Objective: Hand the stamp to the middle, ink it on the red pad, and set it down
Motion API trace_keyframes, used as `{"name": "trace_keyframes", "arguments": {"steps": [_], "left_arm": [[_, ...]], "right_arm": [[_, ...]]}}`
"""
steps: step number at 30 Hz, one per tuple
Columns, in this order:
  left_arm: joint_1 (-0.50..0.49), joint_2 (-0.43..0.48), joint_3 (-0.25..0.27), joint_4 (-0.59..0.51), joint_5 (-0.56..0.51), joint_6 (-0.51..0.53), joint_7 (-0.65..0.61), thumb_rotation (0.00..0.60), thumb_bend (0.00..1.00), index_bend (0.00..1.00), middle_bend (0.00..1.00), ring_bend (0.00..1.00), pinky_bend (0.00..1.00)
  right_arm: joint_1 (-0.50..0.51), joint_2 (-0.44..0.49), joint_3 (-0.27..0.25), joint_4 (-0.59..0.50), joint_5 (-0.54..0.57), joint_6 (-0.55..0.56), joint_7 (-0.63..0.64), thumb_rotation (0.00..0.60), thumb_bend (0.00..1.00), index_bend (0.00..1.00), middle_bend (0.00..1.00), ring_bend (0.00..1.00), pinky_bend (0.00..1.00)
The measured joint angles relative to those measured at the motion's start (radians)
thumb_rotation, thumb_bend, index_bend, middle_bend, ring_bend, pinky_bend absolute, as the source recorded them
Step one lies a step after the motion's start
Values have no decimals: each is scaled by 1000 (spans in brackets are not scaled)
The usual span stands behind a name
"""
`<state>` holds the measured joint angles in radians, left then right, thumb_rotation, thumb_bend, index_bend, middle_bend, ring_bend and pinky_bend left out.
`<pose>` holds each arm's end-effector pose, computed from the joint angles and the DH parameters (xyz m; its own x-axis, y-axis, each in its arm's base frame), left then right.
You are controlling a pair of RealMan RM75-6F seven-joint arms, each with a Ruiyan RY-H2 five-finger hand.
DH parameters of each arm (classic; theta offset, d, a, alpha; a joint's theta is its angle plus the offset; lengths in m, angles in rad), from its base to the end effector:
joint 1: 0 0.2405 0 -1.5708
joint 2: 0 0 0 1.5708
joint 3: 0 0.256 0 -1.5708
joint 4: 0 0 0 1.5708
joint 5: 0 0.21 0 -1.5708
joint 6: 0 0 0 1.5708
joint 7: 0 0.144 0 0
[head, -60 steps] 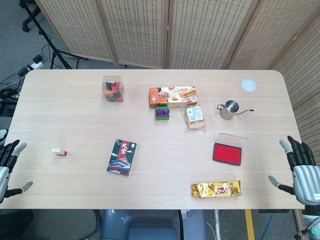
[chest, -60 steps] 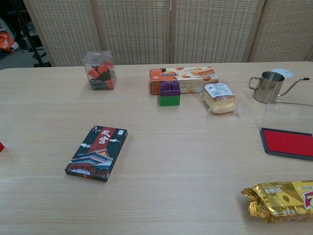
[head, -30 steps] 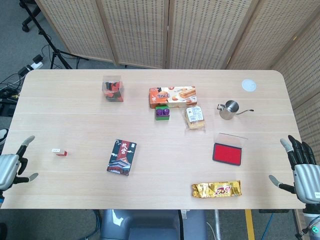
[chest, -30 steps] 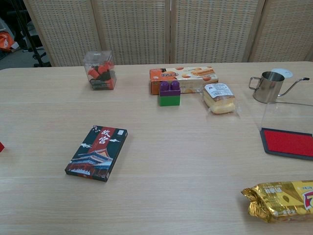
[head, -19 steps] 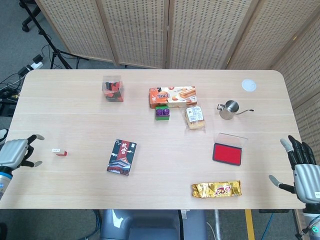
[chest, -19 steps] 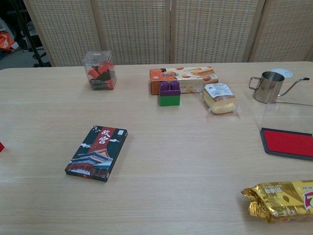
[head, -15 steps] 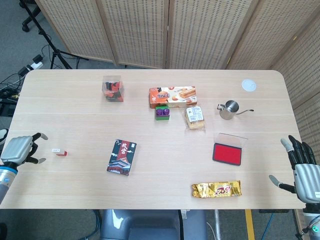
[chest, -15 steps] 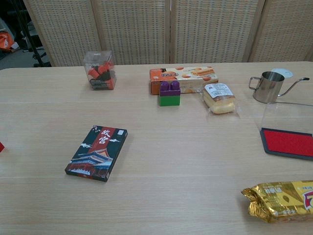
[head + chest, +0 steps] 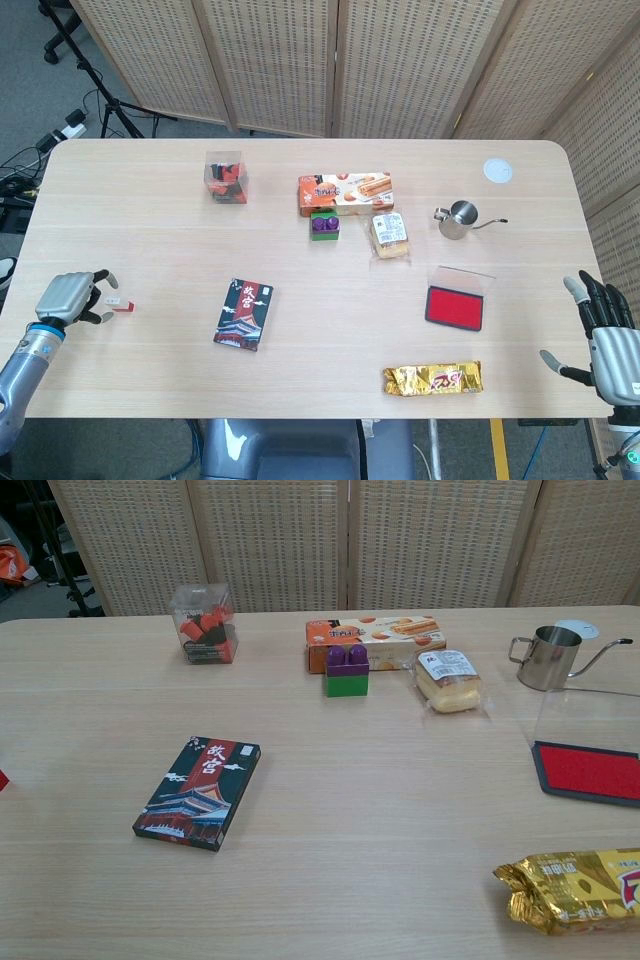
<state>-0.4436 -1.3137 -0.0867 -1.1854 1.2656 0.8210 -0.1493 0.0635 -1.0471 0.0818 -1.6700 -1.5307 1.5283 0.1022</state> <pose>-0.3579 0.3072 0.0873 0.3798 0.4025 0.8329 0.9043 0.0279 -0.4259 -0.2989 -0.1802 0.1848 0.3115 0.0619 0.9482 -0.9489 -0.0326 0.3139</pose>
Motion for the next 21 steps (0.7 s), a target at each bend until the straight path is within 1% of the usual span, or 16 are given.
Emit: {"name": "trace_keyframes", "arguments": {"steps": [6, 14, 21], "left_arm": [[-10, -26, 0, 14, -22, -8, 33, 600, 276, 508, 970, 910, 880], [-12, -32, 0, 7, -43, -10, 61, 600, 351, 562, 970, 910, 880], [-11, -18, -1, -15, -56, -6, 71, 600, 365, 575, 970, 910, 880]], "right_arm": [[0, 3, 1, 1, 5, -2, 7, 600, 0, 0, 0, 0, 0], [1, 5, 2, 1, 6, -5, 13, 600, 0, 0, 0, 0, 0], [0, 7, 1, 0, 6, -4, 17, 600, 0, 0, 0, 0, 0]]}}
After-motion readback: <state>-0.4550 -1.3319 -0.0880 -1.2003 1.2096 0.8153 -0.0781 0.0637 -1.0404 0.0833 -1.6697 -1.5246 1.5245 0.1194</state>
